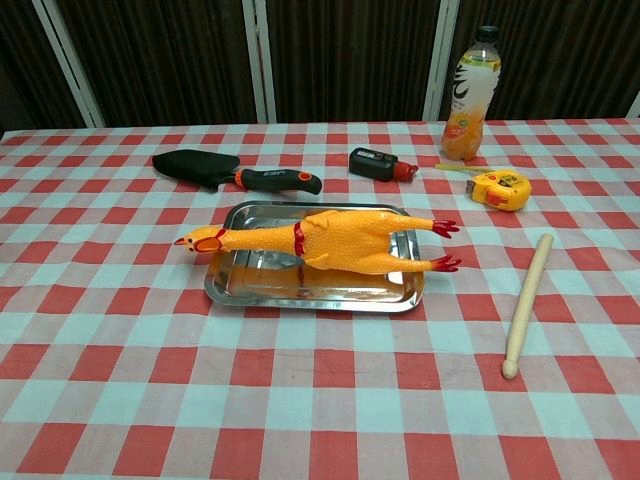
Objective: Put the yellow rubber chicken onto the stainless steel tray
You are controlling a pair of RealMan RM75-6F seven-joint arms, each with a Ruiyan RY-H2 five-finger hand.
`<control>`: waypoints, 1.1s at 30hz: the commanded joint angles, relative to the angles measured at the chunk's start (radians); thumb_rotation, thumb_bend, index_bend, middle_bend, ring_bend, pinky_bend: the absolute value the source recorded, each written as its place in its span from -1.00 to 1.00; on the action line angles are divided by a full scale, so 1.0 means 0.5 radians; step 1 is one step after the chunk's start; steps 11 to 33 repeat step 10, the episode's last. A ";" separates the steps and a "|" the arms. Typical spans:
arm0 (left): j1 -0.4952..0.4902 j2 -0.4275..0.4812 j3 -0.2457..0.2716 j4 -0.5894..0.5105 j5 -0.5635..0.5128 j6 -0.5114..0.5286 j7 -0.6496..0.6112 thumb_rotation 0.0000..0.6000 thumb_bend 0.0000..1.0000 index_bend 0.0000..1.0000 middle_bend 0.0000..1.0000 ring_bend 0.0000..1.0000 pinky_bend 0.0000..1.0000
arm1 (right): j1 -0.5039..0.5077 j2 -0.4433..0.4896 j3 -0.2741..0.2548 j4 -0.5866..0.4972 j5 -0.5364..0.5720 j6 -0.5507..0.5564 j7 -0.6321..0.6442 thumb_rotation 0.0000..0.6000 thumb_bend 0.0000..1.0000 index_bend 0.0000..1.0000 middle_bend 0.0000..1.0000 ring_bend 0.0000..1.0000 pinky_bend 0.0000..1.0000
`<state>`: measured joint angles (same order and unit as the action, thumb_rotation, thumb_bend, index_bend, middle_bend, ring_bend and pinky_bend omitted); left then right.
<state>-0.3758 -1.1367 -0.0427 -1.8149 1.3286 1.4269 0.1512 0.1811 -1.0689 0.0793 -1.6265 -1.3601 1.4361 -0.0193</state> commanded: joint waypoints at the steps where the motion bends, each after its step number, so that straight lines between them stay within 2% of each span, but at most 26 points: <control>1: 0.148 0.064 0.105 -0.039 0.093 0.142 0.025 1.00 -0.49 -0.87 -0.99 -1.00 -1.00 | -0.073 -0.019 -0.055 0.007 -0.070 0.086 -0.083 1.00 -0.75 -1.00 -0.94 -1.00 -0.86; 8: 0.329 0.108 0.215 -0.057 0.148 0.211 -0.034 1.00 -0.49 -0.86 -0.96 -1.00 -1.00 | -0.209 -0.045 -0.126 -0.063 -0.122 0.220 -0.234 1.00 -0.75 -1.00 -0.94 -1.00 -0.87; 33: 0.352 0.104 0.215 -0.041 0.157 0.217 -0.048 1.00 -0.49 -0.85 -0.96 -1.00 -1.00 | -0.232 -0.059 -0.131 -0.073 -0.121 0.236 -0.252 1.00 -0.75 -1.00 -0.94 -1.00 -0.88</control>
